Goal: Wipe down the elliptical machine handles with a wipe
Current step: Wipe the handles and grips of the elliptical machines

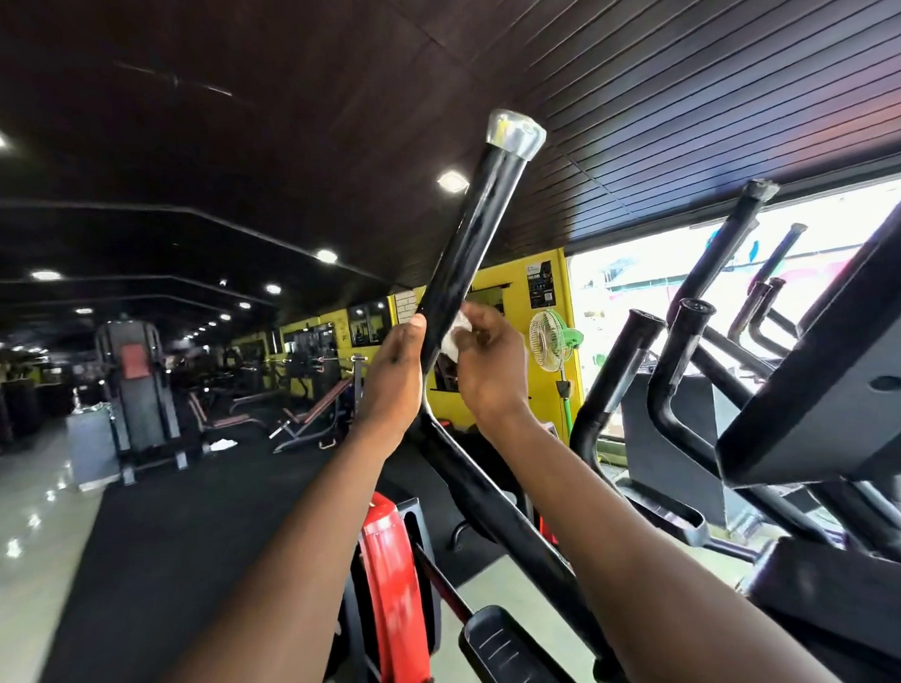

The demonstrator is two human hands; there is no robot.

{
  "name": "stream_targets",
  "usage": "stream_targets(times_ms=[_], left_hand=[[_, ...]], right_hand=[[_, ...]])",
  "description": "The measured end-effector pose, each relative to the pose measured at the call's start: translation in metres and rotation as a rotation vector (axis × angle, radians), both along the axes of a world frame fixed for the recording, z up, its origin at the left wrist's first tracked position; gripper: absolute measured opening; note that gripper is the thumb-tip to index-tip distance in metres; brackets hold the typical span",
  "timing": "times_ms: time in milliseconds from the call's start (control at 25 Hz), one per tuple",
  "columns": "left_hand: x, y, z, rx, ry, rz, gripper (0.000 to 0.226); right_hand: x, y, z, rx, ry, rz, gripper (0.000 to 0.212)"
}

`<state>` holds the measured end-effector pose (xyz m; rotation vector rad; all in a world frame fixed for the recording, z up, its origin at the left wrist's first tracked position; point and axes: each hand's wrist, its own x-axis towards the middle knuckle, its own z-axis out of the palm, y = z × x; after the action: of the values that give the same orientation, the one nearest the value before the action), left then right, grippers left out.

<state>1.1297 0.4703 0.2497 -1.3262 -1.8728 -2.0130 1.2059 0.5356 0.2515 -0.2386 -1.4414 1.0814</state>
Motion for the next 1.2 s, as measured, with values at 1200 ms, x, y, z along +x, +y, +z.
stream_targets(times_ms=[1200], left_hand=[[0.051, 0.020, -0.137, 0.121, -0.623, -0.173, 0.033]], right_hand=[[0.055, -0.022, -0.141, 0.557, -0.570, -0.496, 0.031]])
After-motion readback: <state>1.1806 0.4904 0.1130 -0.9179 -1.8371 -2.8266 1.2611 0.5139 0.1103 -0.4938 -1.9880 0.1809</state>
